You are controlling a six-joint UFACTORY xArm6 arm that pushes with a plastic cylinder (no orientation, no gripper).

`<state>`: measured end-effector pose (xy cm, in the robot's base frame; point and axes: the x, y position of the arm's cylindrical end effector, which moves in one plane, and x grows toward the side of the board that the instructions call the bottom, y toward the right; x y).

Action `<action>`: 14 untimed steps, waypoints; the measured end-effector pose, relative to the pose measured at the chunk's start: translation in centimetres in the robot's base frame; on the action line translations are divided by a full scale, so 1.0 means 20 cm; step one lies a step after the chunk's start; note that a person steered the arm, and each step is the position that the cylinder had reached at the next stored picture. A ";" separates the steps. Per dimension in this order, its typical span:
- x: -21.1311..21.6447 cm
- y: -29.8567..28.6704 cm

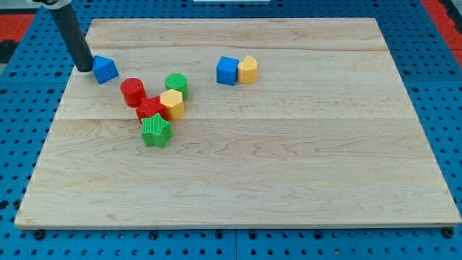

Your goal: Slide the blue triangle to the left side of the blue cube

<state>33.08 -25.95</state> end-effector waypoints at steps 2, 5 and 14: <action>0.01 -0.03; 0.02 -0.03; 0.02 0.94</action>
<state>33.56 -7.23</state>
